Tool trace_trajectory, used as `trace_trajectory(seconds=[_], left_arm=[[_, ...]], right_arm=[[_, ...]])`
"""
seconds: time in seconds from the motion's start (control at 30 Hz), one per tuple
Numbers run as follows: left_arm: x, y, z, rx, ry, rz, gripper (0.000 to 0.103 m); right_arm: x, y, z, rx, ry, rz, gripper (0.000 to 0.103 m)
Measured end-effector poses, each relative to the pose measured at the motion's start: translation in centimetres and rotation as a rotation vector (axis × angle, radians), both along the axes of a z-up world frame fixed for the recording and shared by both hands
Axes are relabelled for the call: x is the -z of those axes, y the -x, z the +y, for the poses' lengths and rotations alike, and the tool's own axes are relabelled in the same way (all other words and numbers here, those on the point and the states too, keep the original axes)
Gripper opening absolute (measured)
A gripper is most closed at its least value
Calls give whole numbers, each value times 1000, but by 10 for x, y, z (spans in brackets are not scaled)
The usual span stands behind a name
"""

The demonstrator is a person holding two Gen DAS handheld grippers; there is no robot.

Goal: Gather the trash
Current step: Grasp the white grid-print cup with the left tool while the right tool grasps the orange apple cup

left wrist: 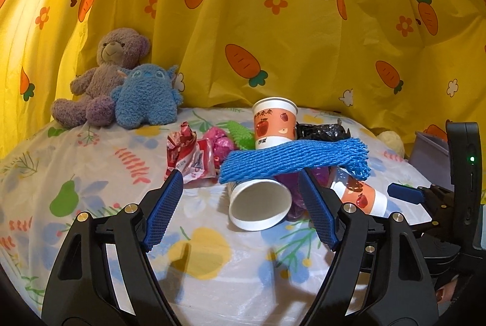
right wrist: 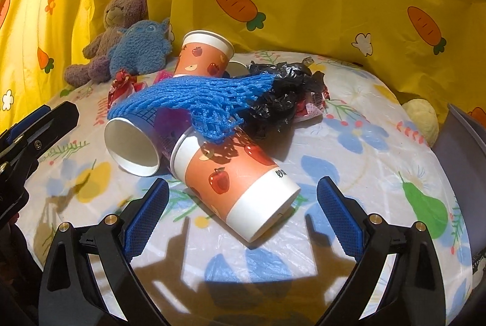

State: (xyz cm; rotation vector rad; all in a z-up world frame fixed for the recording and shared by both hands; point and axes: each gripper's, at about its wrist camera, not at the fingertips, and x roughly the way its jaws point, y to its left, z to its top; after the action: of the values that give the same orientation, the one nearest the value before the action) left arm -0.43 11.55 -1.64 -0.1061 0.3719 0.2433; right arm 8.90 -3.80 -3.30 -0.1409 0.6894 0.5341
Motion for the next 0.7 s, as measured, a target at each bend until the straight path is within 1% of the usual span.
trace_trajectory(seconds=[0.07, 0.2, 0.27, 0.33, 0.37, 0.4, 0.43, 0.5, 0.6, 0.7], left_arm=[[1, -3, 2, 5, 13, 4, 77], [4, -8, 3, 20, 13, 14, 77], [6, -11, 2, 28, 11, 21, 77], [9, -14, 3, 31, 11, 33, 77], [11, -16, 3, 33, 16, 38, 77], [12, -17, 4, 36, 21, 43, 77], [14, -19, 5, 37, 27, 49, 77], [17, -22, 6, 42, 34, 64, 77], [20, -27, 8, 41, 39, 92, 77], [24, -33, 13, 36, 56, 122, 77]], right_arm=[[2, -8, 2, -8, -2, 23, 95], [10, -18, 4, -46, -8, 94, 94], [11, -18, 3, -67, -19, 109, 91], [12, -18, 1, -77, -23, 110, 83], [12, -17, 1, -81, -23, 113, 77], [13, -17, -1, -84, -30, 115, 74], [12, -17, -2, -87, -36, 118, 73], [12, -16, -5, -95, -49, 120, 67], [10, -11, -11, -92, -62, 106, 64], [8, -5, -22, -82, -88, 98, 62]])
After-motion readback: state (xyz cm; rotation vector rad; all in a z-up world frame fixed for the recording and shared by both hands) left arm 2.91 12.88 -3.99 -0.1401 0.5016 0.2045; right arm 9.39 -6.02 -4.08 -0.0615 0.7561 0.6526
